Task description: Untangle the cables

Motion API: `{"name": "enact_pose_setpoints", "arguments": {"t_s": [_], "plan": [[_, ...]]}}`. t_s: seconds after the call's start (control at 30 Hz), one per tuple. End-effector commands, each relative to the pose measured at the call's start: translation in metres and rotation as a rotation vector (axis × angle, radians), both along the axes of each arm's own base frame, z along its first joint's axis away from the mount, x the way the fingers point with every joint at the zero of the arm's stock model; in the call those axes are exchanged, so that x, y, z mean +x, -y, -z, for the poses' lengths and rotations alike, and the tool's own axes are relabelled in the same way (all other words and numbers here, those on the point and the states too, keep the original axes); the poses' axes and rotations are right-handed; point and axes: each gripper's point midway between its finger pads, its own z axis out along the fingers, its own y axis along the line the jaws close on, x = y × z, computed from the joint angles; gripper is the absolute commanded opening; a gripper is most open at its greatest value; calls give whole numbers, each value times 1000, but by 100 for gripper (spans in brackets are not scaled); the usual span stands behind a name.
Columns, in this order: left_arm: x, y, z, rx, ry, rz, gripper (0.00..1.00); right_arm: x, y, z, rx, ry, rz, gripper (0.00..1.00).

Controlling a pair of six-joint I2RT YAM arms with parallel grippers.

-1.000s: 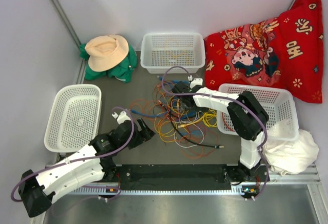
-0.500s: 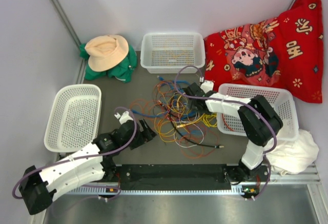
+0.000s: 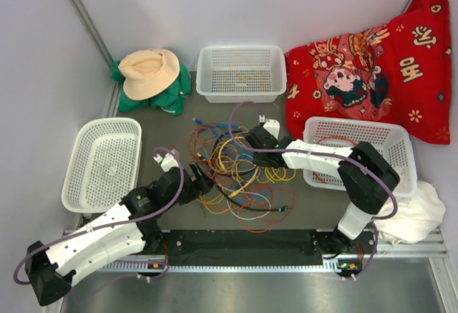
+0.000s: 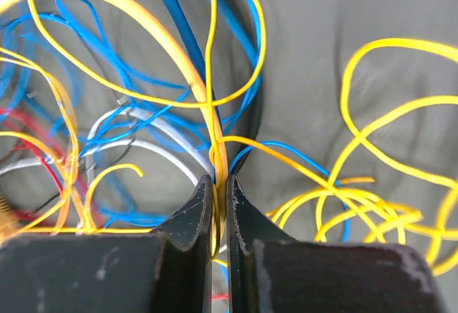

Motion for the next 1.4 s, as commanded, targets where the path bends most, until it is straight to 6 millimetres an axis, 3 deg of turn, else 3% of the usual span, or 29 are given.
{"name": "enact_pose_setpoints", "arguments": {"t_s": [0.0,0.13,0.2,0.23,0.4,0.47,0.5,0.67,0.8,1.17,1.23,1.27,1.3,1.33,1.37], "plan": [[21,-4,-64,-19,197,-14,89,-18,-25,-77,64,106,-156,0],[33,-11,-114,-30,368,-25,89,-39,-28,-124,67,210,-261,0],[39,-14,-136,-49,449,-39,89,-43,-20,-137,58,243,-264,0],[43,-13,-149,-64,503,-41,89,-46,-15,-154,79,280,-267,0],[56,-2,-178,-74,614,-26,87,-43,12,-198,21,404,-261,0],[63,10,-181,-52,623,7,86,-42,19,-214,4,445,-272,0],[65,14,-191,-61,638,18,86,-40,22,-222,-13,469,-280,0],[79,52,-196,-45,634,120,86,-51,21,-250,53,527,-352,0],[89,70,-200,-59,653,151,86,-72,20,-268,158,549,-423,0],[112,110,-191,-45,693,234,84,-104,15,-284,301,528,-527,0],[116,112,-194,-34,710,231,53,-105,17,-283,296,524,-532,0],[120,112,-191,-18,703,221,31,-106,18,-283,294,526,-532,0],[122,111,-196,-15,707,207,0,-105,21,-282,284,528,-521,2],[124,107,-196,-1,705,189,0,-103,24,-281,273,529,-508,14],[124,106,-203,-3,718,186,0,-102,29,-279,255,530,-489,43]]}}
